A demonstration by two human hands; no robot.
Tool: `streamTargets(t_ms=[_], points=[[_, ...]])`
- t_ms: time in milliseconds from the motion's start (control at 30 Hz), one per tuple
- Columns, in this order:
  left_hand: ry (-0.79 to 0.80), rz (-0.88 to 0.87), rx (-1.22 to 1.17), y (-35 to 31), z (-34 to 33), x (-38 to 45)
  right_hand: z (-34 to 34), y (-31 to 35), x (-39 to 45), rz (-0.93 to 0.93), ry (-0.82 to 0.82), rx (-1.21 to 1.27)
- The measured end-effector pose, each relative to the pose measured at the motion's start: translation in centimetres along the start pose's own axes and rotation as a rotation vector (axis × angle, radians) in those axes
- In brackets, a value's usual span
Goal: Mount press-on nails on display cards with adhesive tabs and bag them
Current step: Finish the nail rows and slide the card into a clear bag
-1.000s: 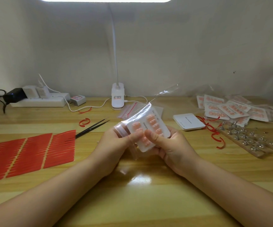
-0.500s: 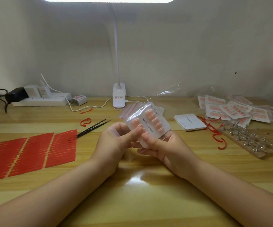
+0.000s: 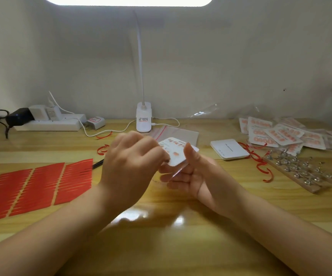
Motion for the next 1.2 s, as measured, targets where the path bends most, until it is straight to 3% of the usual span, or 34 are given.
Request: streamTargets(t_ms=[133,233,300,400,467,500,567,867,1067,1200], points=[[0.024,-0.086,0.046,-0.3,0.4,0.3,0.6,0.3,-0.1,0.027,-0.145,0.045],[0.064,0.08,-0.087,0.0,0.0,0.7,1.3,1.2,-0.3,0.107,-0.207,0.092],[0.103,0.355,-0.386,0.8,-0.5,0.5,1.7,2.0,-0.5,0.137,-0.245,0.074],[0.174,0.866,-1.152,2.1,-1.3,0.4,1.7,2.5,-0.5,0.125,-0.261,-0.012],[0.247,1.056,-1.544,2.5,-2.2,0.2,1.5,2.4,-0.5,0.102,-0.244,-0.099],[0.291,1.091,-1.624,2.5,-2.4,0.1,1.4,2.3,-0.5,0.091,-0.233,-0.134],[0.311,1.079,-1.644,2.5,-2.6,-0.1,1.1,2.3,-0.6,0.073,-0.22,-0.166],[0.122,1.007,-1.572,2.9,-2.4,-0.1,0.3,1.1,-0.4,-0.075,-0.114,-0.041],[0.061,1.017,-1.551,3.1,-2.1,0.0,0.5,1.3,-0.5,-0.034,-0.182,0.025],[0.021,1.008,-1.537,3.1,-1.9,0.2,-0.3,1.2,-0.6,-0.032,-0.122,0.044]])
Point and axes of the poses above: each hand's wrist, its own x-axis towards the middle knuckle, its own z-axis out of the back of the hand, y = z × x, the point moved 3 cm from there along x, towards the middle knuckle, and after that the axes turned 12 degrees about y, right-handed, at the moved point
